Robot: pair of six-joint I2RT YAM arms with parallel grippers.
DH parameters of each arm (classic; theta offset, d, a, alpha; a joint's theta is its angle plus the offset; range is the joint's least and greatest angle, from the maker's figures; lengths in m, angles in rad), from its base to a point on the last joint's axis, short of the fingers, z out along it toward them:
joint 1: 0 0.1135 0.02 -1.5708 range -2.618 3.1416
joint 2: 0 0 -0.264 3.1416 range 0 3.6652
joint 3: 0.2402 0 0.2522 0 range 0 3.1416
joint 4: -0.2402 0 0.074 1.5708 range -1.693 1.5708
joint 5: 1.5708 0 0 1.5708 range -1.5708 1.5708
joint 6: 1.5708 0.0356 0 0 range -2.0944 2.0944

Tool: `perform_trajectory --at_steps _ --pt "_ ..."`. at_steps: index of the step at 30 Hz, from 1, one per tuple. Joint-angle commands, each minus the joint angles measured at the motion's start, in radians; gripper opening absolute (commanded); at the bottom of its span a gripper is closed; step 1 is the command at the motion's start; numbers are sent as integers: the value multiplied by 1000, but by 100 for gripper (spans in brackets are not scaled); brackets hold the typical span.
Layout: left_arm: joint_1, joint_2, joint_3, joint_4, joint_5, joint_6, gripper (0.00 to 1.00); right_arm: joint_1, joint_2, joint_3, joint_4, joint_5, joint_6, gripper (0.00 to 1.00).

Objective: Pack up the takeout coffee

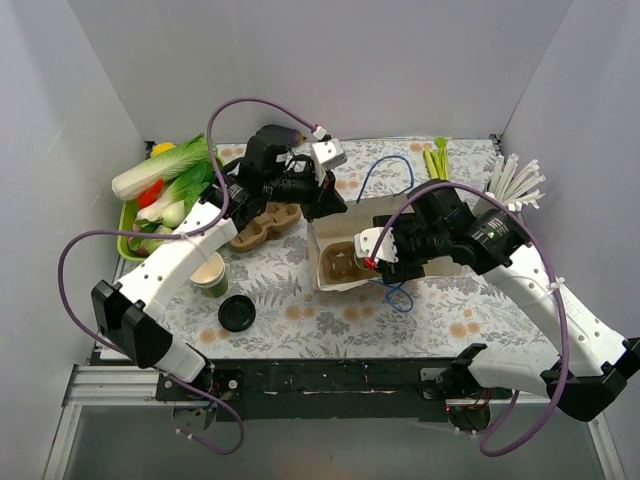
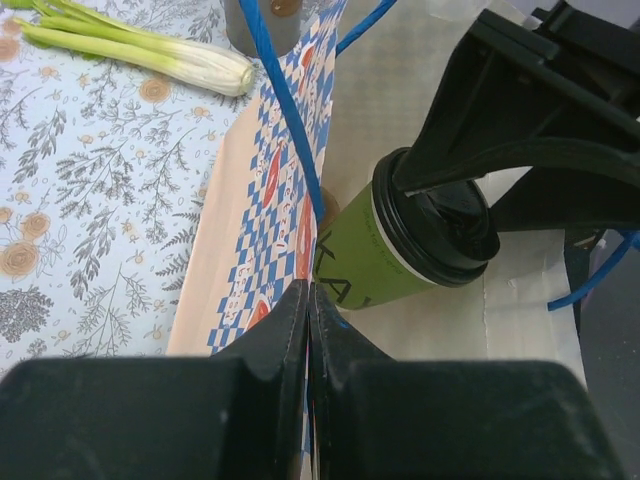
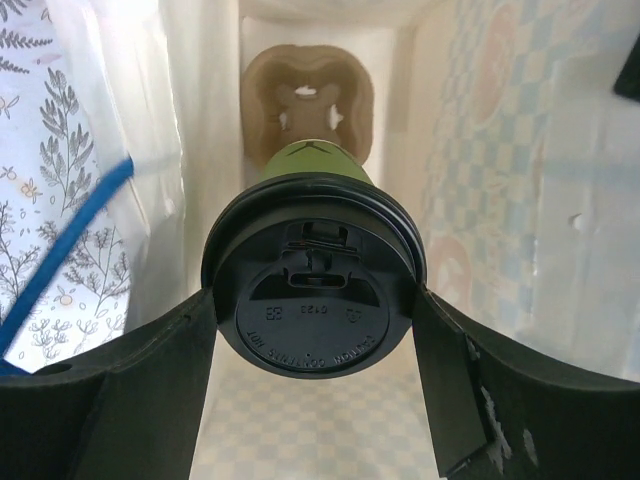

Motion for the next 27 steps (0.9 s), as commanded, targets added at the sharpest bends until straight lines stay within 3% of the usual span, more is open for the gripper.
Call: perform_trajectory --at_steps 1,2,3,6,16,21,27 --pt "-18 -107 -44 50 -21 36 5 18 -40 -19 -29 61 30 50" --pt "-18 -133 -57 54 -24 48 17 22 -43 -20 -52 64 30 50" --pt "-19 -148 -85 59 -30 57 46 27 -53 -31 -60 68 41 49" --pt "-19 -202 -119 82 -50 79 70 41 -83 -69 -79 77 56 49" --pt "-16 -294 -144 234 -147 -30 93 87 -126 -183 -4 156 9 48" --pt "-5 -294 -207 252 -247 -79 94 88 -116 -221 101 224 10 47" --pt "19 -250 -215 237 -215 -140 94 88 -80 -235 182 311 -7 45"
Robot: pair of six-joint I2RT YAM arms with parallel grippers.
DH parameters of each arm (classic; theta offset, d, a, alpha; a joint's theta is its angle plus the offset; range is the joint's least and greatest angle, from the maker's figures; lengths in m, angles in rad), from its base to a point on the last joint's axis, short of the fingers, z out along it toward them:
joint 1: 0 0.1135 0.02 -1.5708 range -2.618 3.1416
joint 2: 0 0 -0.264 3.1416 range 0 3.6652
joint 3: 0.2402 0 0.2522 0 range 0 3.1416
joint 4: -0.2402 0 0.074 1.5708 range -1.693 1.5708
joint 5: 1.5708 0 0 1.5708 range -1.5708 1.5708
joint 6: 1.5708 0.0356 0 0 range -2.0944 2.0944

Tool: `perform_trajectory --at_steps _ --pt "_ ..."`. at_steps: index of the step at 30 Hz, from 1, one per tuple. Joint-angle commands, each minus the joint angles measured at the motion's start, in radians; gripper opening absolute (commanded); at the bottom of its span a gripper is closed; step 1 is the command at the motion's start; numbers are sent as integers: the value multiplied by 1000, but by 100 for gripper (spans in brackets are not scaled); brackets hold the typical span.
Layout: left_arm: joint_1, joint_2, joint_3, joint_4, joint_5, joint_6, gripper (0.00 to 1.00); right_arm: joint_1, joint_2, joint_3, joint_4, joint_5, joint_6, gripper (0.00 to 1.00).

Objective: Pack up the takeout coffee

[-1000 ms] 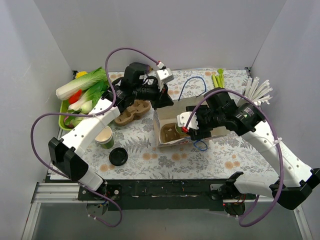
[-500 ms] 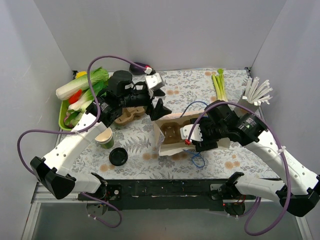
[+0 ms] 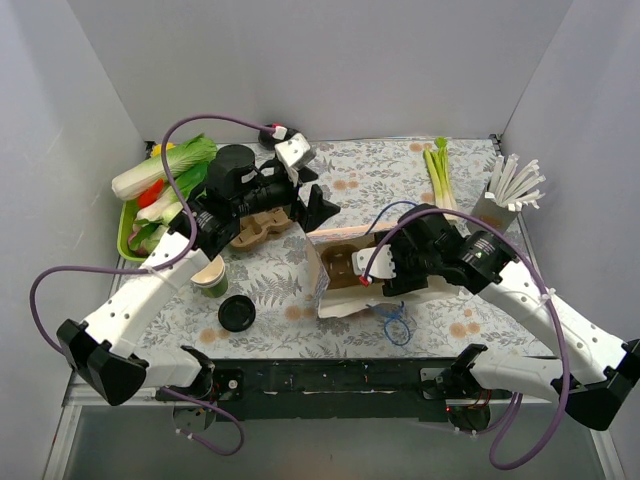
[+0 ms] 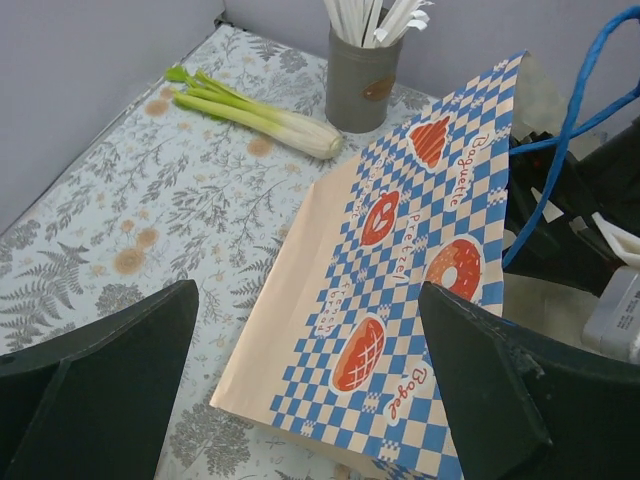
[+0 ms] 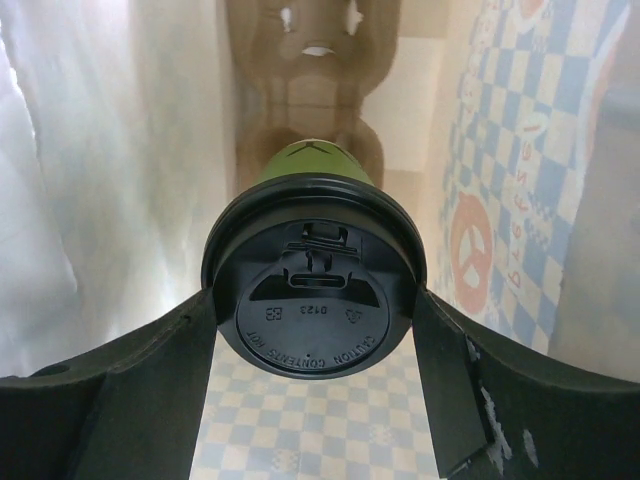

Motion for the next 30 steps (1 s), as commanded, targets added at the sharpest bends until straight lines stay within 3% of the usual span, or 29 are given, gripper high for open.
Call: perform_trajectory --at_steps 1,17,30 --pt "15 20 -6 9 -3 -59 94 7 16 -18 111 79 -33 46" --pt "29 8 -49 35 -20 -64 94 5 17 -70 111 107 -4 43" --pt "64 44 -50 72 -27 -70 94 5 -12 -168 260 173 -30 43"
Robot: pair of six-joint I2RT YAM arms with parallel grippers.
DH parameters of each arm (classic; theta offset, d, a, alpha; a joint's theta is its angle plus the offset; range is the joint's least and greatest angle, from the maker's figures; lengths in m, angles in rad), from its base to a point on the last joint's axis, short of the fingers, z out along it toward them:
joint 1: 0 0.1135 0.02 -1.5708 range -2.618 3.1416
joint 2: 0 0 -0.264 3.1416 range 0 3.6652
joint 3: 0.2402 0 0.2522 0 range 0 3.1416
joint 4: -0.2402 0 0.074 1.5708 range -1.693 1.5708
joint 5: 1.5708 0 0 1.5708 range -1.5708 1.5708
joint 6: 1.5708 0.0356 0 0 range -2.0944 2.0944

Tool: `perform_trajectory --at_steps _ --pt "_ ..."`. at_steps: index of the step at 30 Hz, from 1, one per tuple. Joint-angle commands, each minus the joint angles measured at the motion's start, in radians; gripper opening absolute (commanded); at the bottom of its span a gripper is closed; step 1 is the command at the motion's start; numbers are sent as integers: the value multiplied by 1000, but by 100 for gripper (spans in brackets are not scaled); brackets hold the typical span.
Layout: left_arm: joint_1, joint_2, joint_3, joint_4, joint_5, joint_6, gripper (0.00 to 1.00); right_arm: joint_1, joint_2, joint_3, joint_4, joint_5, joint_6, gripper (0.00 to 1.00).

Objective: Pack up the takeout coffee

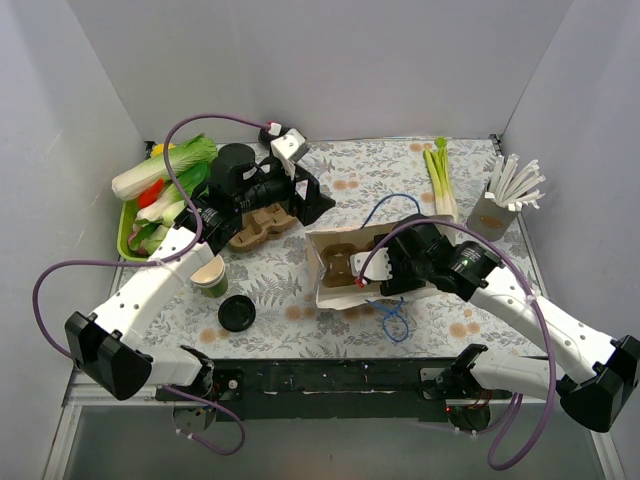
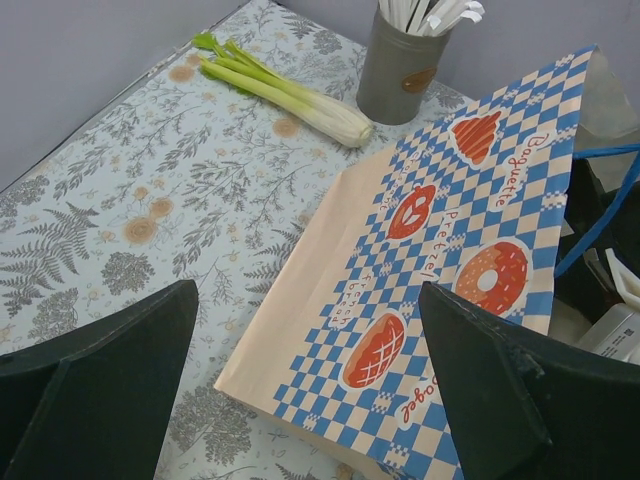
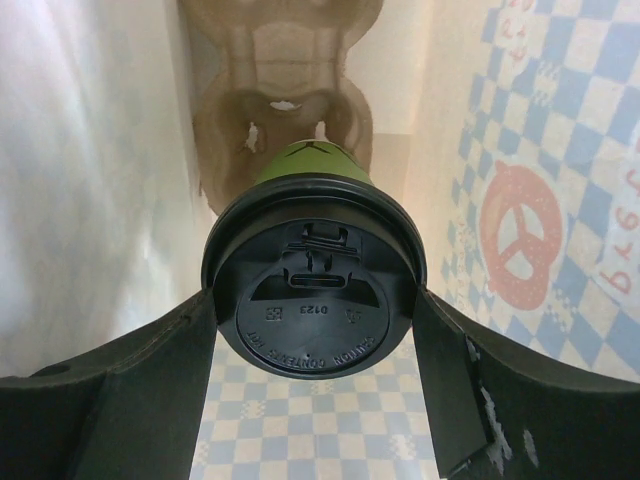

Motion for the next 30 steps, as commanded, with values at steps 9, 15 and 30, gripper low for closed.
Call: perform_trajectory --at_steps 9,15,30 --pt "19 1 -23 32 -3 -22 94 5 13 -37 129 -20 -46 43" --pt "30 1 -26 29 1 -20 94 4 45 -37 123 -39 -48 43" --pt "51 17 -38 45 21 -32 94 -156 206 112 -32 -217 -52 42"
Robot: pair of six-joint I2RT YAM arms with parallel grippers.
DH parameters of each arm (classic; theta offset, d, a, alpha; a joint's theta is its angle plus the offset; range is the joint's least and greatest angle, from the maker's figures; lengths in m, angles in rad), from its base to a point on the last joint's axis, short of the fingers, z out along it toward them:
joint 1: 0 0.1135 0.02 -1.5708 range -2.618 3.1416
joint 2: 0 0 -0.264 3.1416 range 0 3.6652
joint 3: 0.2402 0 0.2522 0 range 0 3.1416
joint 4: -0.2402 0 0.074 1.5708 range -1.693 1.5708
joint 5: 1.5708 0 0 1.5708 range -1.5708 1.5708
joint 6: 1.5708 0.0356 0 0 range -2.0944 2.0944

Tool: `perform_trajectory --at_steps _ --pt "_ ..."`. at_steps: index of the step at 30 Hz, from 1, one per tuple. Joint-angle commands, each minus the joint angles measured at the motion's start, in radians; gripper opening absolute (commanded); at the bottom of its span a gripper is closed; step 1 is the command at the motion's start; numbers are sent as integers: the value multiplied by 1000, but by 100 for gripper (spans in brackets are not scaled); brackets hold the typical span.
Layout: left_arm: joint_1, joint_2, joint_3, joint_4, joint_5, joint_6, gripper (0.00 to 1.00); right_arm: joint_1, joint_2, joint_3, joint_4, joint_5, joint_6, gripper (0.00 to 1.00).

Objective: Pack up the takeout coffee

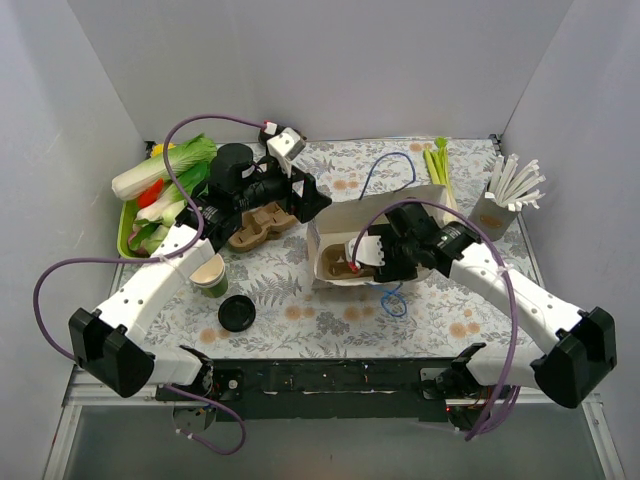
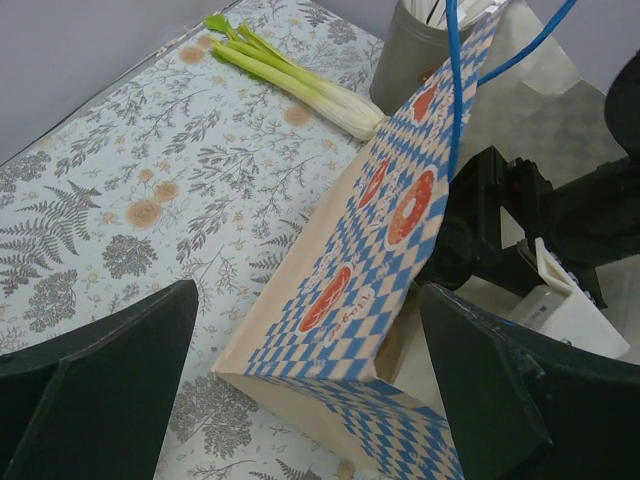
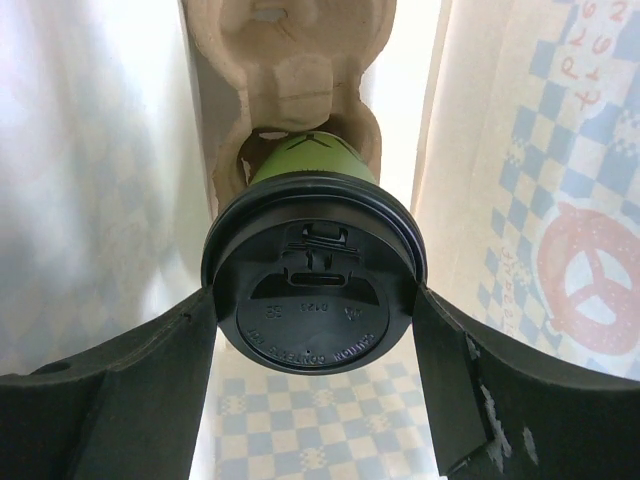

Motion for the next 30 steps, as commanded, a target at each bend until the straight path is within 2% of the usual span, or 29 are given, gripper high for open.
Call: perform_trajectory --at_steps 1,11,22,30 --pt "10 7 -9 17 14 -3 94 -65 72 109 -115 -116 -22 42" --pt "17 9 -14 17 16 -5 95 -76 225 280 -246 -182 -81 43" --pt "66 6 -2 11 39 0 95 -110 471 566 -552 -193 -124 40" --pt "91 4 7 20 50 -3 95 -110 552 633 -575 -183 -131 39"
